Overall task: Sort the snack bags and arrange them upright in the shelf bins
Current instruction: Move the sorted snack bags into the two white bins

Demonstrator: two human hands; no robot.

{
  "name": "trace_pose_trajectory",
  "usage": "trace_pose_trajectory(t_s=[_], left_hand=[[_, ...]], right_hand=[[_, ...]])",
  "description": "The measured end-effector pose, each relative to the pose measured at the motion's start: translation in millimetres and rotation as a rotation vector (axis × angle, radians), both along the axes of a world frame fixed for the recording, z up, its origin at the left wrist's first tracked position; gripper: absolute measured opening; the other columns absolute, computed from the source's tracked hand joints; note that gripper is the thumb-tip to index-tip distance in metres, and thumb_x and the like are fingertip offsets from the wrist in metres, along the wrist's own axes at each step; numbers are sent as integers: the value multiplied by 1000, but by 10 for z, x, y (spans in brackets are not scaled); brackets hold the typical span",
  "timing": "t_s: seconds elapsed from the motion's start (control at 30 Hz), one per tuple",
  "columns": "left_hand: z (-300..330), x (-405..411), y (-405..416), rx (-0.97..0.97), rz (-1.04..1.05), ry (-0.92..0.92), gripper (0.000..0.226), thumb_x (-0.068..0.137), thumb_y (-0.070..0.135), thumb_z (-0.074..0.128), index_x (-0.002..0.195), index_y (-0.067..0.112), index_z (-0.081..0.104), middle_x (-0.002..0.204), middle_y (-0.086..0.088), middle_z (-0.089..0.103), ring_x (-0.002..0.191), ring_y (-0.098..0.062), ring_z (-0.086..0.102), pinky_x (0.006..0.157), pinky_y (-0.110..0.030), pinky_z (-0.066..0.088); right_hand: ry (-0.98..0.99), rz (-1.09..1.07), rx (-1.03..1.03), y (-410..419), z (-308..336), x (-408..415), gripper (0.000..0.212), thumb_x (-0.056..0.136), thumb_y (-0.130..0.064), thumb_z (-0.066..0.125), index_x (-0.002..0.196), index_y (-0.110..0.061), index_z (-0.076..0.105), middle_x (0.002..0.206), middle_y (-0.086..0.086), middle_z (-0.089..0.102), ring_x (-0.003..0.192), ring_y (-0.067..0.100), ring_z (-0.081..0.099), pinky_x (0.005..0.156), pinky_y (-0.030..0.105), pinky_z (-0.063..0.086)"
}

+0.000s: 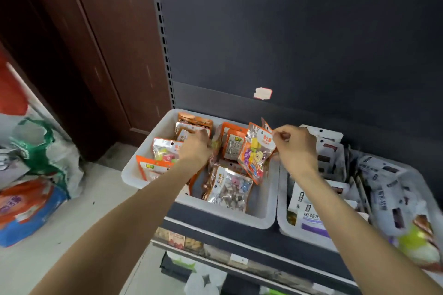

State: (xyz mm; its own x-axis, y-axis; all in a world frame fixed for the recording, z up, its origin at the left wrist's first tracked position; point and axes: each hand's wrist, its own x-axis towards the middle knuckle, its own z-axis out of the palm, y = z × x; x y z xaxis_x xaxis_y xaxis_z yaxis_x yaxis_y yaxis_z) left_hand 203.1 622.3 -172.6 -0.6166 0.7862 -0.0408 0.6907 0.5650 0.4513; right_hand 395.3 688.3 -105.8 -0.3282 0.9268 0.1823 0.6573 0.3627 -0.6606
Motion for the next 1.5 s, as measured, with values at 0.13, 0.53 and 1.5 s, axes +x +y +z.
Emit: trace_pose_trajectory(t_s=[0.13, 0.53, 1.5], left_hand=[[-34, -178, -66, -167, -250, 65, 29, 90, 18, 48, 118, 11, 55, 113, -14, 63, 106, -33, 59, 88, -41, 49], [16, -694, -650, 127, -393, -164, 31, 97, 12, 49, 126, 17, 57, 123, -4, 62, 108, -23, 60, 90, -28, 45], [135, -391, -947, 188, -613, 228, 34, 96, 30, 47, 128, 20, 54, 128, -2, 58, 117, -22, 52, 97, -36, 42]], right_hand=[[103, -28, -32, -160, -141, -211, 17, 90, -10, 56, 88, -6, 72, 89, 10, 72, 79, 27, 69, 76, 46, 56], [-32, 101, -99, -1040, -645, -1007, 12, 92, -10, 58, 98, -7, 67, 96, 6, 70, 85, 17, 65, 77, 30, 55], [-229, 167, -209, -1055, -591, -650, 36, 96, -20, 52, 132, -15, 51, 133, 6, 53, 117, 21, 54, 99, 34, 44]])
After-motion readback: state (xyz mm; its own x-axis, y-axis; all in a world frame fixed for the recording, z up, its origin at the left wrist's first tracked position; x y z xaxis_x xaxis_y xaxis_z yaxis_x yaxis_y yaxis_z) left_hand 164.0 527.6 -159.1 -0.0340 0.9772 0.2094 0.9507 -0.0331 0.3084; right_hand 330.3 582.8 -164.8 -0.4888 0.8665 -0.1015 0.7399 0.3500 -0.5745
